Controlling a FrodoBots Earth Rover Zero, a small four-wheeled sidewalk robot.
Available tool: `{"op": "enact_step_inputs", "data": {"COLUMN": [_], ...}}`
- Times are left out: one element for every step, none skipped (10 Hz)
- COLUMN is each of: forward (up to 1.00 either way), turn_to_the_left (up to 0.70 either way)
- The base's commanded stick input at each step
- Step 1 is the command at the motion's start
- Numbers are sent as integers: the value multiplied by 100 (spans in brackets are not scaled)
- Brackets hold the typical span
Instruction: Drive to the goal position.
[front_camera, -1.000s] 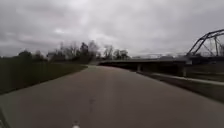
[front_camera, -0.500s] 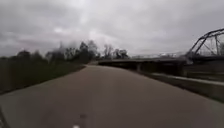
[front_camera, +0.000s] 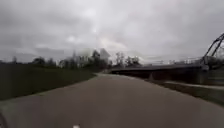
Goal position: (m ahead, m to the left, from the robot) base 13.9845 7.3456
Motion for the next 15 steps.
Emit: {"op": "enact_step_inputs", "data": {"forward": [100,100,100,100,100,100,100,100,100,100,100,100,100,100,100], "turn_to_the_left": [0,0,0,0,0,0,0,0,0,0,0,0,0,0,0]}}
